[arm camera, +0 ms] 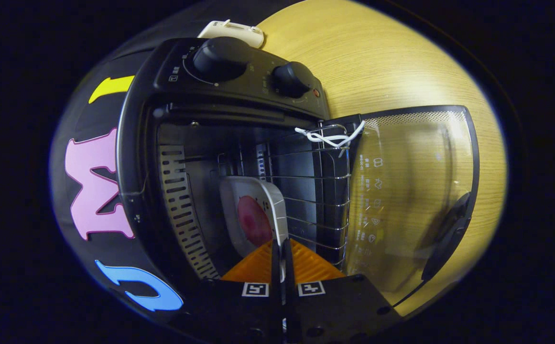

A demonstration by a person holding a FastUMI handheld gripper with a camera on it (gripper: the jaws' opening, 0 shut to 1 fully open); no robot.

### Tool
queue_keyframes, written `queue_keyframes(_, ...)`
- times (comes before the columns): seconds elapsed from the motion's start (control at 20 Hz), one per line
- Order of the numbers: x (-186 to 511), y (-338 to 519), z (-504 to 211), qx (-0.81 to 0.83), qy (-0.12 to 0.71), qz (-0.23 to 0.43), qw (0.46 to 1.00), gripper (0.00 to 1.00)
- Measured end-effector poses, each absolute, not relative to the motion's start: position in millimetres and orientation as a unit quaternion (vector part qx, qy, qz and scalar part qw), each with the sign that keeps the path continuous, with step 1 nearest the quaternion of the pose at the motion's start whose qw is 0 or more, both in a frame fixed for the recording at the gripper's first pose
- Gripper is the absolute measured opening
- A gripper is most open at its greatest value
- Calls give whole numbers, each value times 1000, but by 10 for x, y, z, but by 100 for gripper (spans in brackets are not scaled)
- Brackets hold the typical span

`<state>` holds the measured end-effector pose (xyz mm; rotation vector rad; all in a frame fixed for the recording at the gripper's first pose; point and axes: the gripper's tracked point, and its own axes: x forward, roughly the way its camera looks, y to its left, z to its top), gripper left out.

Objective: Open the toaster oven, put the food inside, and close the toaster oven door.

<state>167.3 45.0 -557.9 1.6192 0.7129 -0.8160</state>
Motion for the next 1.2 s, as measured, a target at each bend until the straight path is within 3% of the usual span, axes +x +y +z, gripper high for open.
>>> queue_keyframes(0.2,1624,389,-5543,677,312,-342,571,18)
queue_keyframes(0.25,1602,430,-5526,675,321,-333,575,26)
queue_keyframes(0.45,1350,425,-5302,646,361,-286,608,26)
queue_keyframes(0.65,1070,317,-4878,592,397,-187,676,26)
queue_keyframes(0.75,910,205,-4713,527,411,-140,730,41)
queue_keyframes(0.8,805,181,-4655,491,421,-117,754,56)
queue_keyframes(0.95,567,149,-4579,387,439,-65,808,79)
queue_keyframes(1.0,469,178,-4558,355,447,-49,820,93)
queue_keyframes(1.2,105,342,-4689,188,477,15,859,98)
